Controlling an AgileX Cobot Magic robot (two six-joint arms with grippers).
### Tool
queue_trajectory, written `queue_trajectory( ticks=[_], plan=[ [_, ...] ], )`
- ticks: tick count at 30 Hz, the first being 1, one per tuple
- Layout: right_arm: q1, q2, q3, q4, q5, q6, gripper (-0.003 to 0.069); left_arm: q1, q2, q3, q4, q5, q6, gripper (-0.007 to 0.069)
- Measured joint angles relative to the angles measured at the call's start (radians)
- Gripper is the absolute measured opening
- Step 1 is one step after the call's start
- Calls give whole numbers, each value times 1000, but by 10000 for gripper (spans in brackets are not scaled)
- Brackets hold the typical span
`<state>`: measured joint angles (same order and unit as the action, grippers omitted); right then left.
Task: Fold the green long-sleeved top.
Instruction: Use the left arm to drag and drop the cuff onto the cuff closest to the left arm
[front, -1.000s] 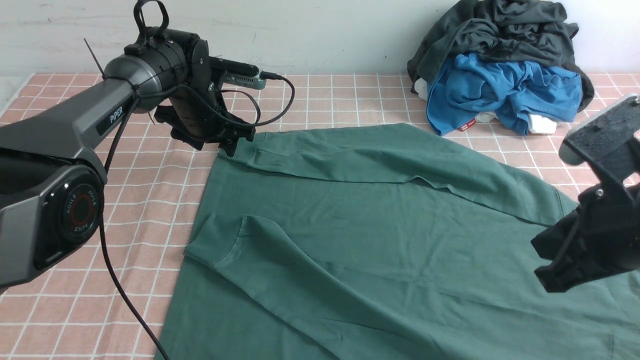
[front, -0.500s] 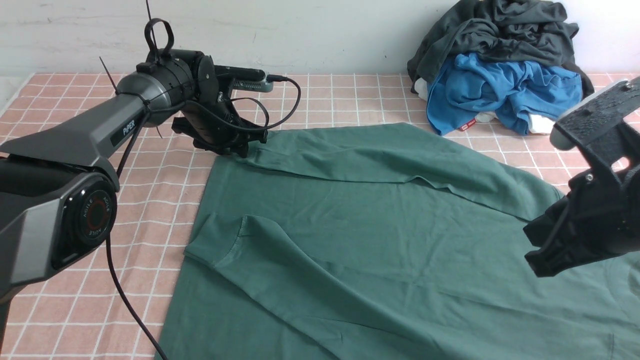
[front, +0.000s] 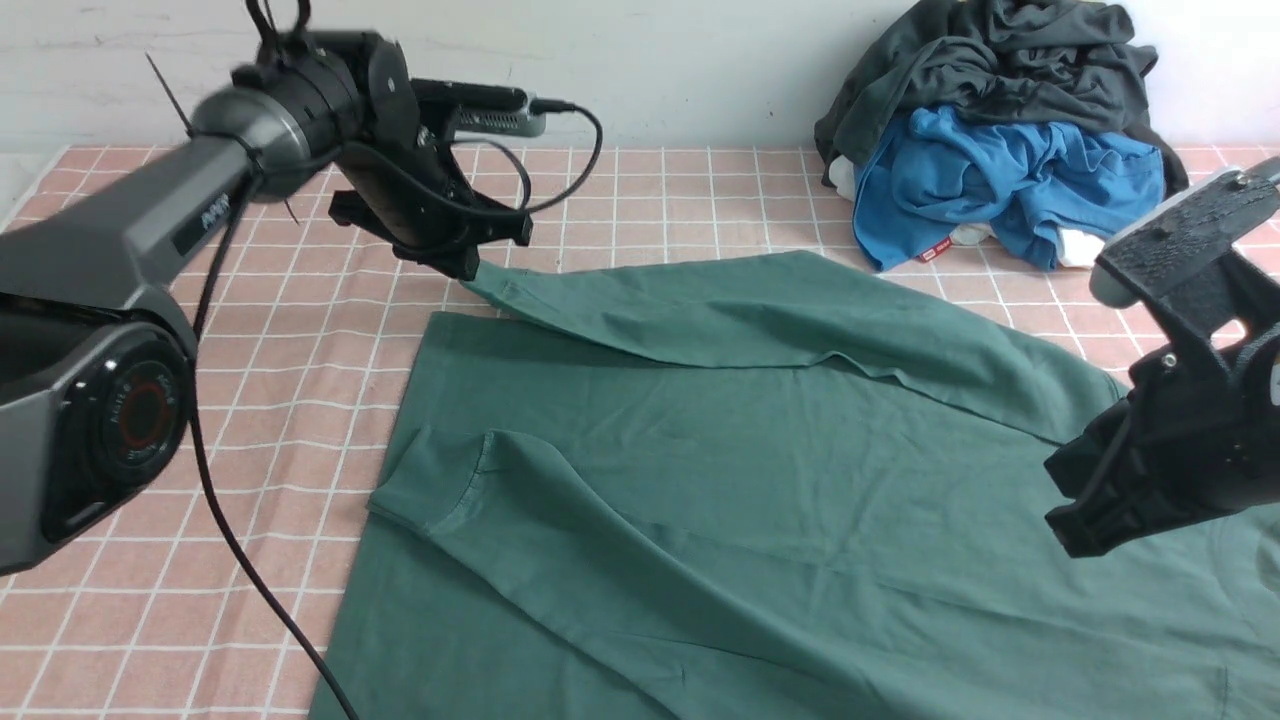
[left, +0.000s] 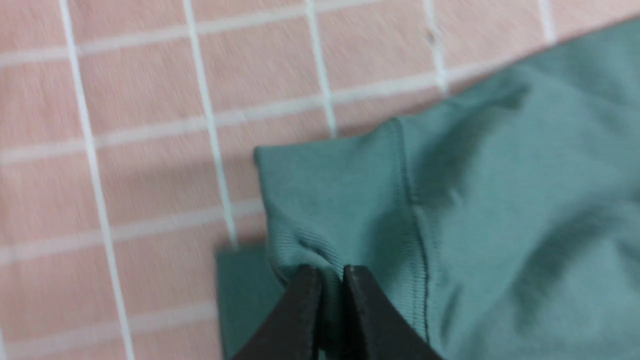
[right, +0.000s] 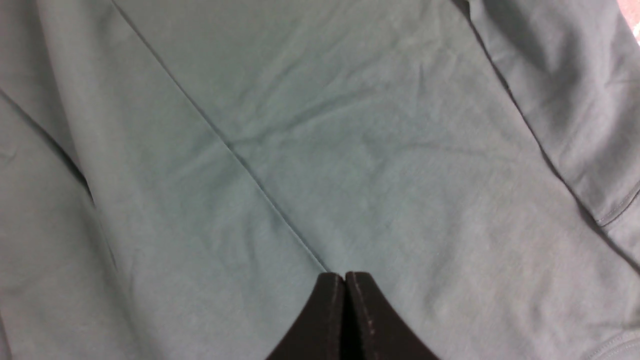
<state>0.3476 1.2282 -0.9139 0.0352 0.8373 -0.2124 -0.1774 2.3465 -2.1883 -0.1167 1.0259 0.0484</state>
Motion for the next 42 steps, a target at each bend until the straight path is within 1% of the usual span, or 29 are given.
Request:
queue_trajectory(
  ticks=[2, 5, 9, 12, 13, 14, 15, 18, 19, 20, 22, 23, 24, 25, 26, 30, 33, 36, 37, 39, 42],
  plan=[
    [0, 0, -1, -4, 18, 0, -14, -4, -42, 0, -23, 94, 0, 27],
    [0, -1, -10, 2, 68, 0, -14, -13, -97, 4, -25, 180, 5, 27],
    [0, -27, -15, 33, 168, 0, -14, -29, -207, 97, -18, 194, 7, 27],
    [0, -64, -15, 42, 232, 0, -14, -34, -305, 234, -13, 196, 7, 27],
    [0, -92, -15, 42, 256, 0, -14, -35, -414, 368, -14, 177, 2, 27],
    [0, -99, -15, 42, 257, 0, -14, -35, -425, 384, -14, 172, 1, 27],
    [0, -128, -15, 45, 263, 0, -14, -36, -522, 516, -15, 127, -5, 27],
    [0, -167, -16, 60, 263, 0, -14, -36, -673, 736, -32, 49, -9, 27],
    [0, -179, -16, 66, 262, 0, -14, -36, -746, 819, -46, 10, -8, 27],
    [0, -185, -16, 71, 262, 0, -14, -36, -770, 851, -53, -2, -8, 27],
    [0, -195, -16, 97, 259, 0, -14, -36, -918, 1065, -93, -89, -4, 27],
    [0, -195, -16, 101, 259, 0, -14, -36, -963, 1135, -106, -121, -2, 27],
    [0, -195, -16, 104, 259, 0, -14, -36, -963, 1149, -108, -127, -1, 27],
    [0, -195, -16, 115, 257, 0, -14, -37, -1024, 1251, -118, -171, 4, 27],
    [0, -195, -16, 123, 256, 0, -14, -37, -1053, 1308, -120, -200, 12, 27],
    [0, -195, -16, 144, 260, 0, -14, -37, -1098, 1459, -126, -281, 65, 43],
    [0, -195, -16, 148, 273, 0, -14, -37, -1092, 1508, -126, -300, 105, 89],
    [0, -195, -16, 154, 313, 0, -14, -37, -1069, 1530, -126, -298, 166, 213],
    [0, -195, -16, 155, 327, 0, -14, -37, -1067, 1530, -126, -293, 180, 240],
    [0, -195, -16, 161, 372, 0, -14, -37, -1067, 1518, -126, -253, 217, 345],
    [0, -199, -16, 170, 401, 0, -14, -45, -1077, 1486, -139, -159, 254, 430]
  ],
)
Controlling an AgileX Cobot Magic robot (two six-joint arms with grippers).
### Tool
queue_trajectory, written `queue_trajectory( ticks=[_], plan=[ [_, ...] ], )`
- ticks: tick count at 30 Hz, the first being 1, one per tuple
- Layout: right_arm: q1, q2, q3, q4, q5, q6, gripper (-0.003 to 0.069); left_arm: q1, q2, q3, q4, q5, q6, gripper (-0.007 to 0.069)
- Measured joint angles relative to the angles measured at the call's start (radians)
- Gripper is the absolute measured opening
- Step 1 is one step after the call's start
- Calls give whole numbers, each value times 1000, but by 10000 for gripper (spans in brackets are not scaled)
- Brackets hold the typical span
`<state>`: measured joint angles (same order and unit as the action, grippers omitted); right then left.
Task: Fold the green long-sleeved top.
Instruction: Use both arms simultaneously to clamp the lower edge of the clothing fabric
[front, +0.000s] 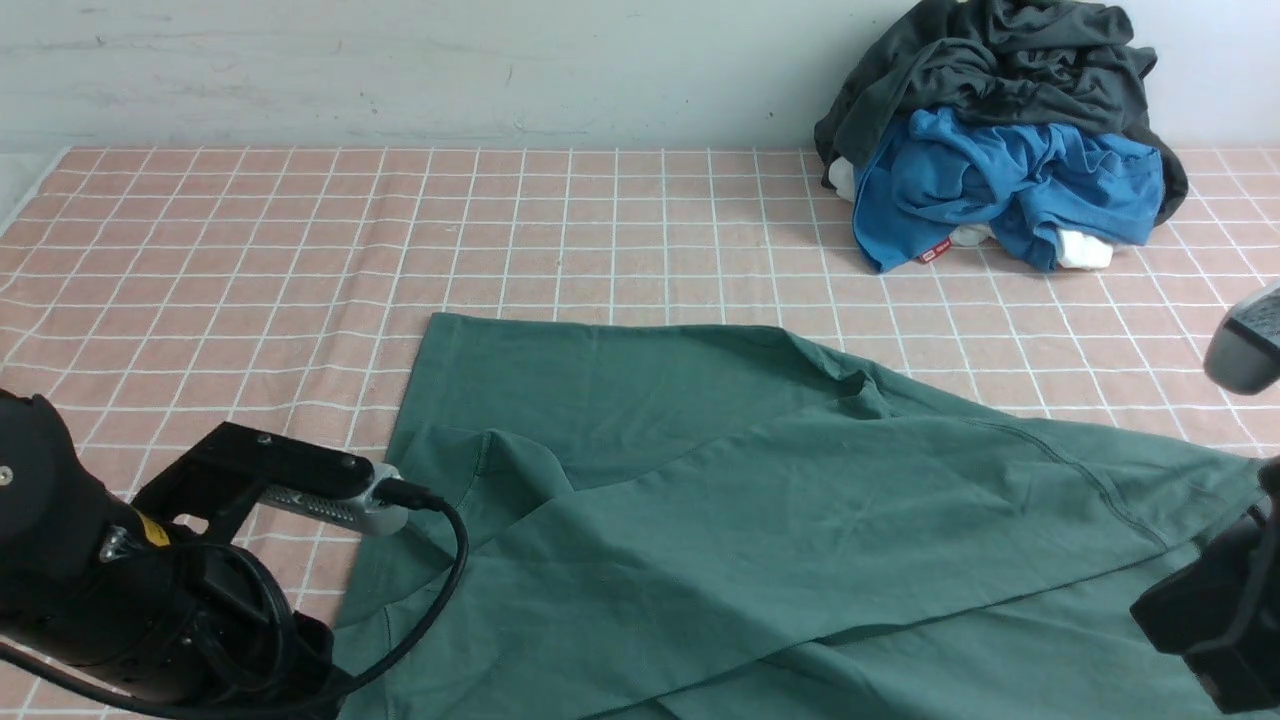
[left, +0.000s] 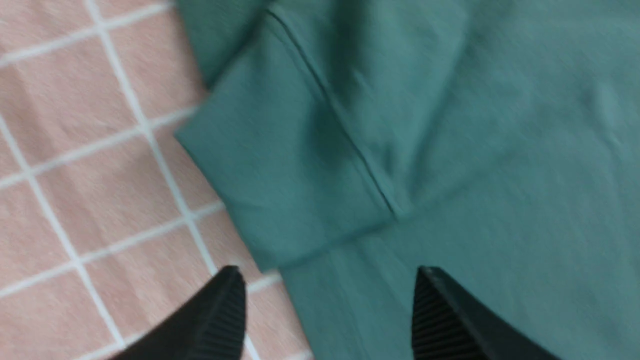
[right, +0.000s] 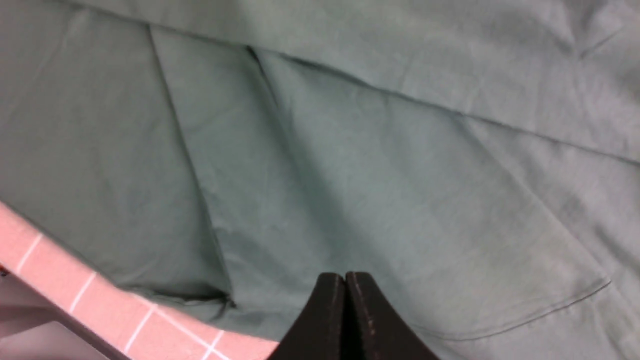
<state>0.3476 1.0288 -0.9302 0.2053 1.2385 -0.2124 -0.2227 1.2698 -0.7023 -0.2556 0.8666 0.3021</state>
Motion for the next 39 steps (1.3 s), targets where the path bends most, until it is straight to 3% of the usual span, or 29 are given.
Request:
queue_trajectory(
  ticks=[4, 8, 11, 15, 20, 32, 39],
  plan=[
    [0, -24, 0, 39, 6, -6, -14, -107, -21, -23, -8, 130, 63, 470],
    [0, -71, 0, 77, 8, -35, -14, -311, -22, 42, 25, 196, 174, 472],
    [0, -83, 0, 82, 10, -45, -14, -416, -22, 107, 82, 169, 225, 472],
    [0, -92, 14, 88, 13, -64, -14, -543, -5, 220, 218, 10, 245, 472],
    [0, -92, 40, 91, 14, -68, -14, -557, 65, 233, 256, -82, 202, 472],
    [0, -92, 46, 97, 15, -71, -14, -558, 120, 213, 245, -78, 193, 454],
    [0, -92, 46, 97, 15, -71, -14, -559, 119, 161, 238, -76, 176, 196]
  ],
)
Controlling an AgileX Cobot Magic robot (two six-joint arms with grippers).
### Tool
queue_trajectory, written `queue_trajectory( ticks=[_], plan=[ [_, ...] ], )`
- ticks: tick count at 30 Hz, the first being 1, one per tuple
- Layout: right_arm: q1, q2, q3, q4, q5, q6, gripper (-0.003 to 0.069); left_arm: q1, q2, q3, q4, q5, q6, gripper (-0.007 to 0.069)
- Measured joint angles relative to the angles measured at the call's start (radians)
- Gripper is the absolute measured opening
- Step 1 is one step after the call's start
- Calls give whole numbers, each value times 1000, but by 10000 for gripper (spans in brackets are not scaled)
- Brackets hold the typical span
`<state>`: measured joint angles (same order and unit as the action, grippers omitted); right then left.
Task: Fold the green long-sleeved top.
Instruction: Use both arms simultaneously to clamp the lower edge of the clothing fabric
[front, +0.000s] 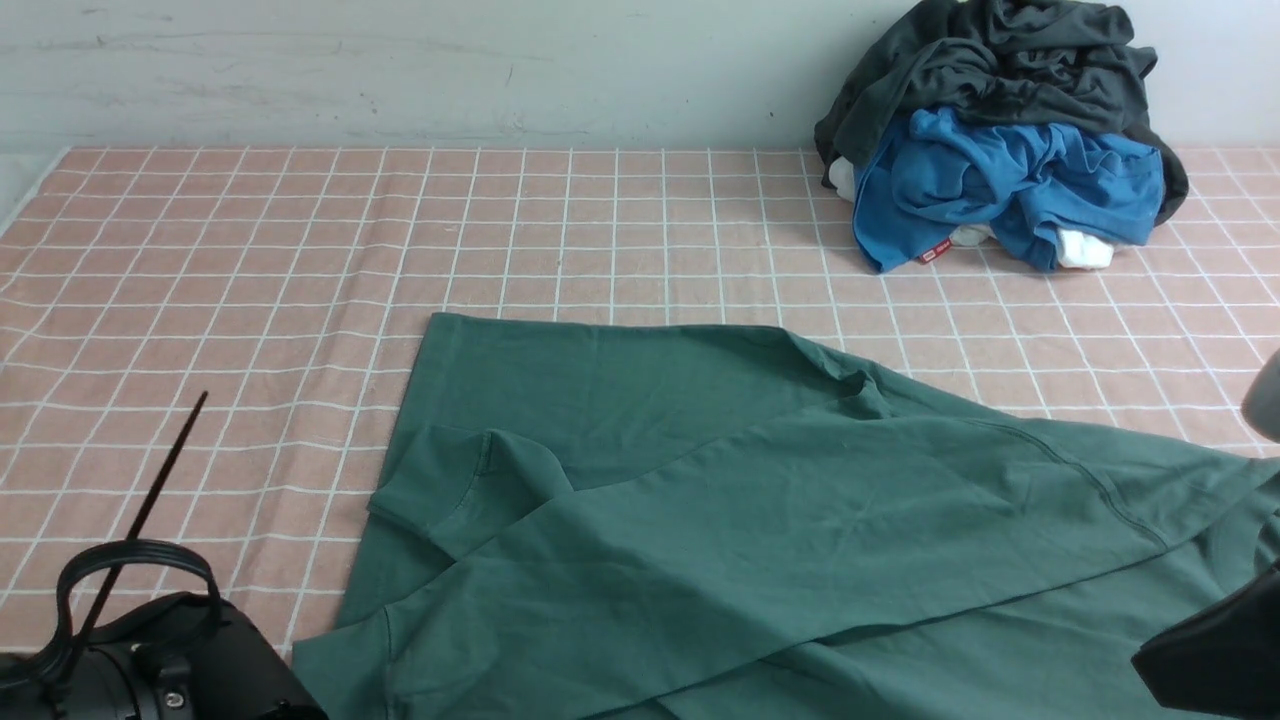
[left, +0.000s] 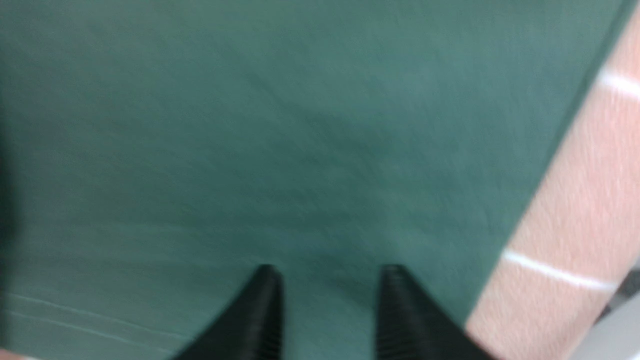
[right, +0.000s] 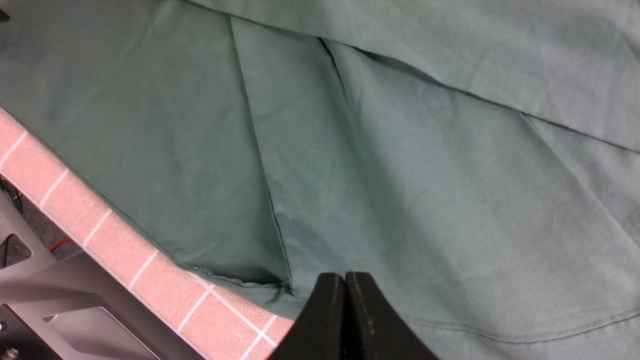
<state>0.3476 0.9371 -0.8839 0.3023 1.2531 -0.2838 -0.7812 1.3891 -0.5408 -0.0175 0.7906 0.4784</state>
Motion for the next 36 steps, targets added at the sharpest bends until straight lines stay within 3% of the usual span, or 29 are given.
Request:
queue_trajectory(
  ticks=[1, 2, 3, 5, 10, 14, 20, 27, 31, 36],
  plan=[
    [0, 0, 0, 0, 0, 0, -14, 0, 0, -16, 0, 12, -1, 115],
    [0, 0, 0, 0, 0, 0, -14, 0, 0, -18, 0, 14, -1, 104],
    [0, 0, 0, 0, 0, 0, -14, 0, 0, -32, 0, 36, -1, 40],
    [0, 0, 0, 0, 0, 0, -14, 0, 0, -52, 0, 71, -1, 12],
    [0, 0, 0, 0, 0, -1, -14, -10, 0, -68, -32, 196, 8, -1],
    [0, 0, 0, 0, 0, -2, -14, -93, -10, -16, -74, 184, 61, 20],
    [0, 0, 0, 0, 0, -4, -14, -185, -11, 56, -10, 71, 69, 155],
    [0, 0, 0, 0, 0, -5, -14, -186, -11, 58, 154, 2, -92, 463],
    [0, 0, 0, 0, 0, -5, -14, -186, -12, 58, 206, -9, -144, 517],
    [0, 0, 0, 0, 0, -7, -14, -186, -13, 55, 264, 0, -228, 524]
  ],
)
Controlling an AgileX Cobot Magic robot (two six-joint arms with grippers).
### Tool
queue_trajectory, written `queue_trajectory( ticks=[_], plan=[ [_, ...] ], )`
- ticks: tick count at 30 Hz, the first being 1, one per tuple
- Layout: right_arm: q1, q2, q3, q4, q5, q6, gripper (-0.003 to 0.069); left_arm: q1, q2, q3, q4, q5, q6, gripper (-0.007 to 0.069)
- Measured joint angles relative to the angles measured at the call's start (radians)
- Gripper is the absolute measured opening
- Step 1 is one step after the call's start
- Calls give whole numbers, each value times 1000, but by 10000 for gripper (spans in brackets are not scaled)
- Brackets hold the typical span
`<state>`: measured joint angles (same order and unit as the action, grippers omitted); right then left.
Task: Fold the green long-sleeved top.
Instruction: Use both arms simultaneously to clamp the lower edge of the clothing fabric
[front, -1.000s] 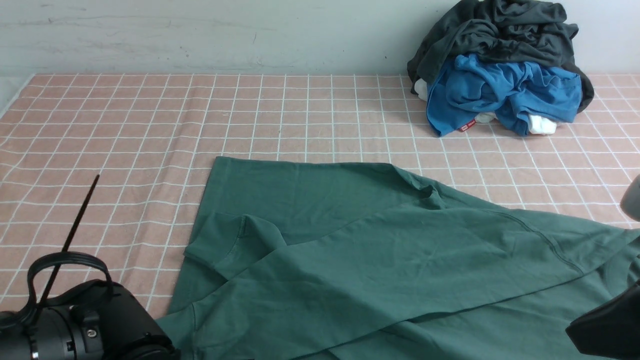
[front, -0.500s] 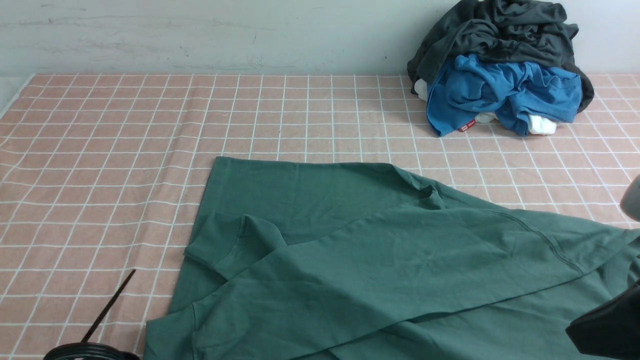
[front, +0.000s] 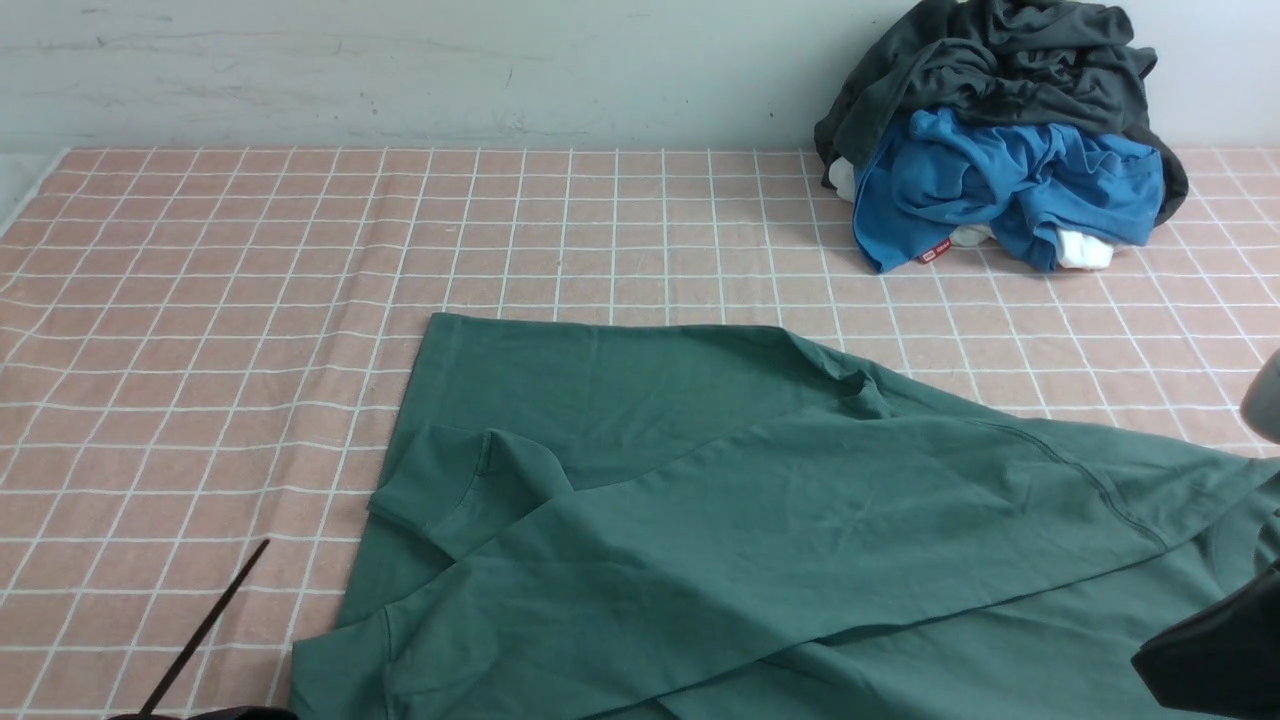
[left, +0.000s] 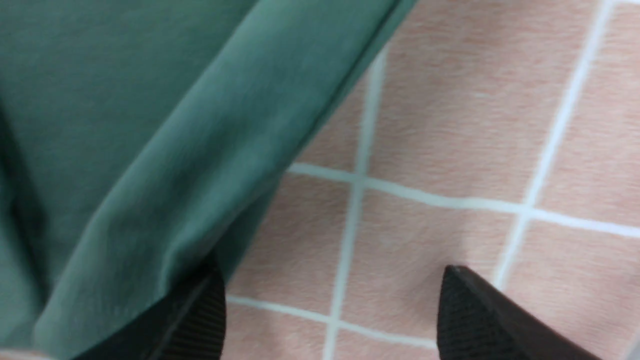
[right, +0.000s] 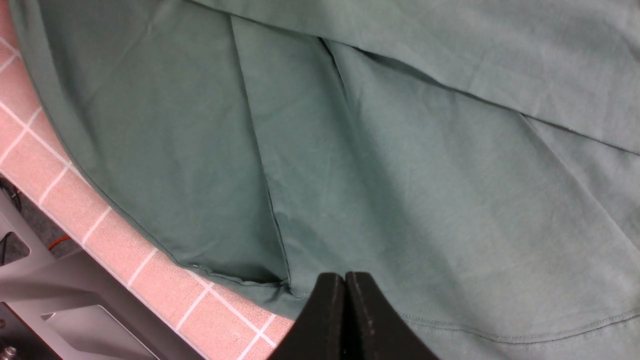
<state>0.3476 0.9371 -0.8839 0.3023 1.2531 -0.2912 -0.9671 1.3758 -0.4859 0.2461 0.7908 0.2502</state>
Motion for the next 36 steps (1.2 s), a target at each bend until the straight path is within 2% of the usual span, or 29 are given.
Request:
queue_trajectory(
  ticks=[7, 12, 17, 26, 30, 36],
  plan=[
    [0, 0, 0, -1, 0, -1, -14, 0, -8, -109, 24, 204, -147, 524],
    [0, 0, 0, -4, 0, -14, -14, 0, -8, -117, 27, 162, -124, 524],
    [0, 0, 0, -4, 0, -16, -14, 0, 27, -105, 27, 73, -49, 524],
    [0, 0, 0, -4, -1, -18, -14, 0, 41, -183, 27, 158, -33, 524],
    [0, 0, 1, -4, -6, -20, -14, 0, 41, -205, 29, 100, 30, 524],
    [0, 0, 1, -3, -6, -20, -14, 0, 82, -206, 29, 26, 249, 524]
  ],
)
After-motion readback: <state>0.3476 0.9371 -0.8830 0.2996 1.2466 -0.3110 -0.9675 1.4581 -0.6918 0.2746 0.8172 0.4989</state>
